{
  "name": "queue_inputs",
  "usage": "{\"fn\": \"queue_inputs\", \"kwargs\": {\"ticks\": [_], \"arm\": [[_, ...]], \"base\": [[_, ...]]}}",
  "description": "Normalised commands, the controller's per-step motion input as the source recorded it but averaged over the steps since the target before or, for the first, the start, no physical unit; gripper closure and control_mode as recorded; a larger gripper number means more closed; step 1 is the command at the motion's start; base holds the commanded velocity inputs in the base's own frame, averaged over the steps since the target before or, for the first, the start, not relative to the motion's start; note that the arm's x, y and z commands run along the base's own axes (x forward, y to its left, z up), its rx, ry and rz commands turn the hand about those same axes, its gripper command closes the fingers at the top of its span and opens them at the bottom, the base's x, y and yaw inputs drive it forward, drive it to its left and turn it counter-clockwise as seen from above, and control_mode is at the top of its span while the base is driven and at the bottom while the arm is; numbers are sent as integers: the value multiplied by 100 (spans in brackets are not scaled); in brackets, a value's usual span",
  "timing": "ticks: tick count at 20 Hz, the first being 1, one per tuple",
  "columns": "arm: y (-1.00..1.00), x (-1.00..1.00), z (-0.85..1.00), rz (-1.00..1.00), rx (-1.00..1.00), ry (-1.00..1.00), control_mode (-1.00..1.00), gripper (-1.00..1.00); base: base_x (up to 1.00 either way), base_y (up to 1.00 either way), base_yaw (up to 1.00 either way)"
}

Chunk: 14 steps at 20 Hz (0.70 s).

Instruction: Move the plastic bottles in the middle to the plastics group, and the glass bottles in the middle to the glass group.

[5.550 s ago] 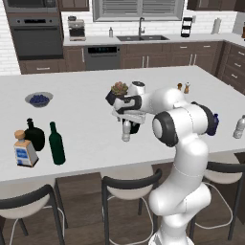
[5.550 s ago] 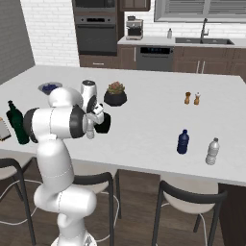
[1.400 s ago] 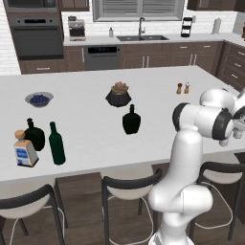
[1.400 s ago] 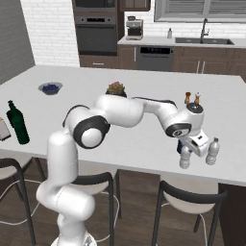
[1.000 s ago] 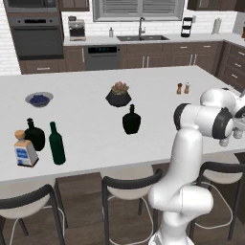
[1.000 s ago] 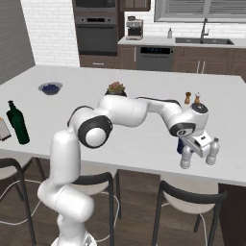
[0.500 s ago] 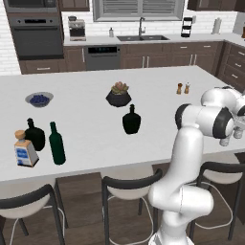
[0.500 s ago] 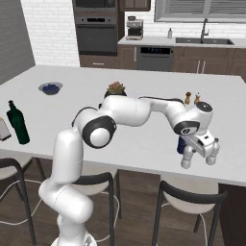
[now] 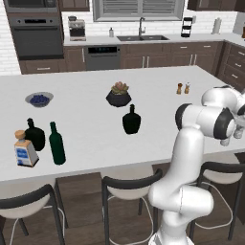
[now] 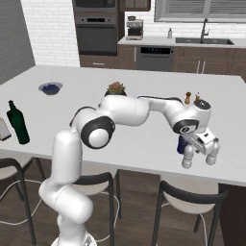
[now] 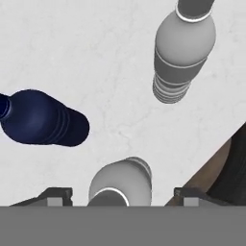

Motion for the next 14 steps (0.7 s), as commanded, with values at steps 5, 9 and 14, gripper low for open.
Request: {"fn": "queue_inputs", "kwargs": {"ticks": [5,9,14], "arm": [[12,0,30,0,-5,-2,-100,-100],[21,0,61,0,-9,-11,-100,-100],[30,-35,53,15,-25,-15,-100,-100]], "base": [[0,0,0],[0,0,0],[0,0,0]]}}
